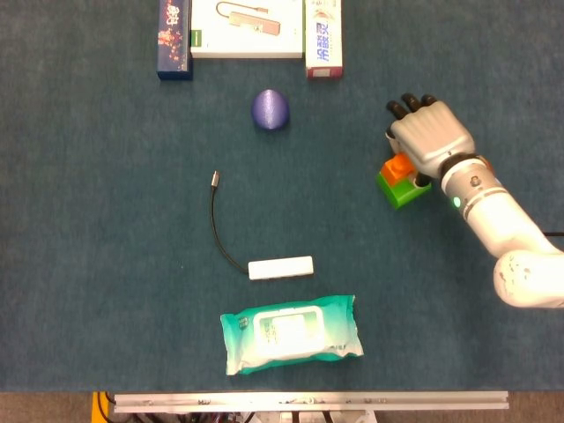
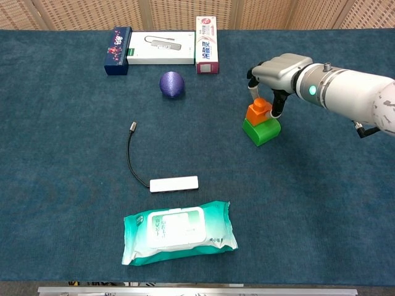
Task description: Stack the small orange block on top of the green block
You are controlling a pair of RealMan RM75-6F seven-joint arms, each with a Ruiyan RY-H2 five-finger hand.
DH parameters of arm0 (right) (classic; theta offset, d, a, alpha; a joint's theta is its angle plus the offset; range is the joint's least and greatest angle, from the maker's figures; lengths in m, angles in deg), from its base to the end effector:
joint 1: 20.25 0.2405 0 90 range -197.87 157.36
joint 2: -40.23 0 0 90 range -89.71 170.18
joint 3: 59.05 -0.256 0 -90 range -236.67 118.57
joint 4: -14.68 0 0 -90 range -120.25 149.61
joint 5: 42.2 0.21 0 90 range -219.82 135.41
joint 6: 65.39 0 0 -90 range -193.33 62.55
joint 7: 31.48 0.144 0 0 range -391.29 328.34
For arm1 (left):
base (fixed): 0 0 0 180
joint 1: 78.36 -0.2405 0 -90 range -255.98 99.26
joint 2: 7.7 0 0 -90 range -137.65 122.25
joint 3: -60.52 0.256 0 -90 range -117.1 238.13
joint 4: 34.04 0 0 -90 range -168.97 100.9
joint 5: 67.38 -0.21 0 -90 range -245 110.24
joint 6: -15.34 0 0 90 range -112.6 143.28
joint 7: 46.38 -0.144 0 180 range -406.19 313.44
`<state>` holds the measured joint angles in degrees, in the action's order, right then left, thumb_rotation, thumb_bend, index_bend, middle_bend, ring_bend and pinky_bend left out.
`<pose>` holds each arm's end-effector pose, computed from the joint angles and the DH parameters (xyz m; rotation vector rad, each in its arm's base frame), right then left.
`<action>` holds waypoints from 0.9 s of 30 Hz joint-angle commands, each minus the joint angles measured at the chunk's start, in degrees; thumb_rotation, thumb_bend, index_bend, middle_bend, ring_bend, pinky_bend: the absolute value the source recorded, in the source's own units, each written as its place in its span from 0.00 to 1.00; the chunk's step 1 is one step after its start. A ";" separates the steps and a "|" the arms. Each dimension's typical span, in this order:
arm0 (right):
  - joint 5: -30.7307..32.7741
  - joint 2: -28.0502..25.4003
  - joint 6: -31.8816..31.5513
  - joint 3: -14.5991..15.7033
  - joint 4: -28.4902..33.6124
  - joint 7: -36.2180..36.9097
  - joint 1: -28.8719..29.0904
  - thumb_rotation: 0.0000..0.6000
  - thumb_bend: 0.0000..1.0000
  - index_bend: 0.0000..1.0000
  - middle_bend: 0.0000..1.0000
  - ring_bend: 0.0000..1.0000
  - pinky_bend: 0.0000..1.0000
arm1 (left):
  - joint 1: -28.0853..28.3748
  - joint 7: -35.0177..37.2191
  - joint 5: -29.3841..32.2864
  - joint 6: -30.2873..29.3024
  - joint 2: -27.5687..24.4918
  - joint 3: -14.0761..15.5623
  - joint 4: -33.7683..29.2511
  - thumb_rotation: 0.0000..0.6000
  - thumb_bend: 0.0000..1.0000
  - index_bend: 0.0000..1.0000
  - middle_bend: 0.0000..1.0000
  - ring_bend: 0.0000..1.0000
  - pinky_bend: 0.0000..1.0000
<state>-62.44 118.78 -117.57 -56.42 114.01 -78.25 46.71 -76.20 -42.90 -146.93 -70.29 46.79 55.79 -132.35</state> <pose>-0.1214 -0.3493 -0.0043 2.0604 -0.8524 0.3242 -0.3191 0.1712 0.2147 -1.2394 -0.9312 -0.8536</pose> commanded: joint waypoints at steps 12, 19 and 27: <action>1.53 0.54 0.04 0.75 -0.34 -0.88 0.72 1.00 0.27 0.57 0.12 0.01 0.15 | 0.08 -0.08 0.21 0.47 -0.21 0.08 -0.16 1.00 0.11 0.58 0.44 0.31 0.39; 2.41 0.65 0.37 1.07 -0.47 -1.22 1.13 1.00 0.27 0.57 0.12 0.01 0.15 | 0.16 -0.09 0.33 0.77 -0.35 0.12 -0.30 1.00 0.11 0.59 0.44 0.31 0.39; 2.43 -0.10 1.12 1.38 -0.05 -1.00 1.45 1.00 0.27 0.45 0.12 0.01 0.15 | 0.10 0.21 -0.08 0.62 -0.47 0.24 -0.35 1.00 0.11 0.59 0.44 0.31 0.39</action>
<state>-59.95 118.76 -116.52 -55.09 113.90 -79.29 48.14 -76.10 -42.70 -147.01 -69.66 46.32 56.03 -132.70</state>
